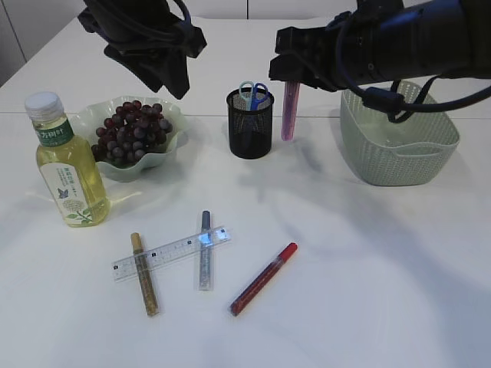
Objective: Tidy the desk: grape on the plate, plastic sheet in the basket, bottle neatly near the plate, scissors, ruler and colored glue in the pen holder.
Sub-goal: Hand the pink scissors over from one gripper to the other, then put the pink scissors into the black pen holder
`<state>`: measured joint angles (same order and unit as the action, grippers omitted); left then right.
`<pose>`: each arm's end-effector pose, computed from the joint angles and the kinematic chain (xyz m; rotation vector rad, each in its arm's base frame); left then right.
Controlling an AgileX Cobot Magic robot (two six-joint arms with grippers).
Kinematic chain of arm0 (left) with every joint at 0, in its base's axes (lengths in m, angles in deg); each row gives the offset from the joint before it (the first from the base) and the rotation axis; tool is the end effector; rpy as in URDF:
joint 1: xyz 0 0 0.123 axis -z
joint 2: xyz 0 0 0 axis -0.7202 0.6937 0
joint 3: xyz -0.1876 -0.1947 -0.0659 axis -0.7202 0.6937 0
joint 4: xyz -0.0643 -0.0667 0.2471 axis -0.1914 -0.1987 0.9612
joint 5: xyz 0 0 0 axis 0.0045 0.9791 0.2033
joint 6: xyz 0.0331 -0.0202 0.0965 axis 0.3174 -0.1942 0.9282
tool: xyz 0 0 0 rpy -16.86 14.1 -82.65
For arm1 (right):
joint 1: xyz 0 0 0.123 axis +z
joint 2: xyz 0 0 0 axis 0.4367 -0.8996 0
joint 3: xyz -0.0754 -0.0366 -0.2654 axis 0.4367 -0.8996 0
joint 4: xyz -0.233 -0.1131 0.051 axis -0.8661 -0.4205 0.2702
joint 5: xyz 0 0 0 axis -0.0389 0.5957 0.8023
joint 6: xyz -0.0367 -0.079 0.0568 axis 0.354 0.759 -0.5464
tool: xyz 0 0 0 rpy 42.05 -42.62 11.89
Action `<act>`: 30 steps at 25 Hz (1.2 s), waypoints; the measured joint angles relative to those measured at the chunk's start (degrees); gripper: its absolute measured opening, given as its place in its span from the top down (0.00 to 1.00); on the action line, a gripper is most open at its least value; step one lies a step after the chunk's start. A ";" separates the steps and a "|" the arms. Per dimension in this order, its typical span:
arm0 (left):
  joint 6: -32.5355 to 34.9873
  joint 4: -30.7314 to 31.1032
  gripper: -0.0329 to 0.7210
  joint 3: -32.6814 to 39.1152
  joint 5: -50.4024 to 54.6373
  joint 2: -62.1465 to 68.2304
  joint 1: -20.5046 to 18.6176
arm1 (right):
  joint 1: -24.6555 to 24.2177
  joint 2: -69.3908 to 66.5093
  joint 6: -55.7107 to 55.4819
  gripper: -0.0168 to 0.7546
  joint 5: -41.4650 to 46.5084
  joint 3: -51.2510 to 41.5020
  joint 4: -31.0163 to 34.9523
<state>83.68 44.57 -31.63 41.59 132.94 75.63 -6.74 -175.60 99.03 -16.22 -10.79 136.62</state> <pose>0.3785 -0.2203 0.3130 0.7263 2.6495 -0.2074 0.3654 0.1696 0.2721 -0.2873 2.0650 0.8007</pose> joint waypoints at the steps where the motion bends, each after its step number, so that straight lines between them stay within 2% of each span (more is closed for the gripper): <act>1: 0.00 -0.01 0.59 0.00 0.00 0.00 0.00 | 0.00 -0.45 0.13 0.89 -0.10 0.88 -1.91; 11: 0.00 2.26 0.59 0.00 0.10 0.00 0.00 | 0.00 -9.26 0.91 0.89 -1.59 13.73 -13.35; 24: -0.13 4.89 0.59 0.00 0.10 0.00 0.00 | 0.00 -25.20 4.10 0.89 -11.91 33.87 -14.00; 30: -0.13 5.59 0.59 0.00 0.10 0.00 0.00 | 0.00 -31.83 4.10 0.89 -13.54 40.50 -12.89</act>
<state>83.55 50.16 -31.63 41.68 132.94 75.63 -6.74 -207.43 103.13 -29.75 29.71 123.73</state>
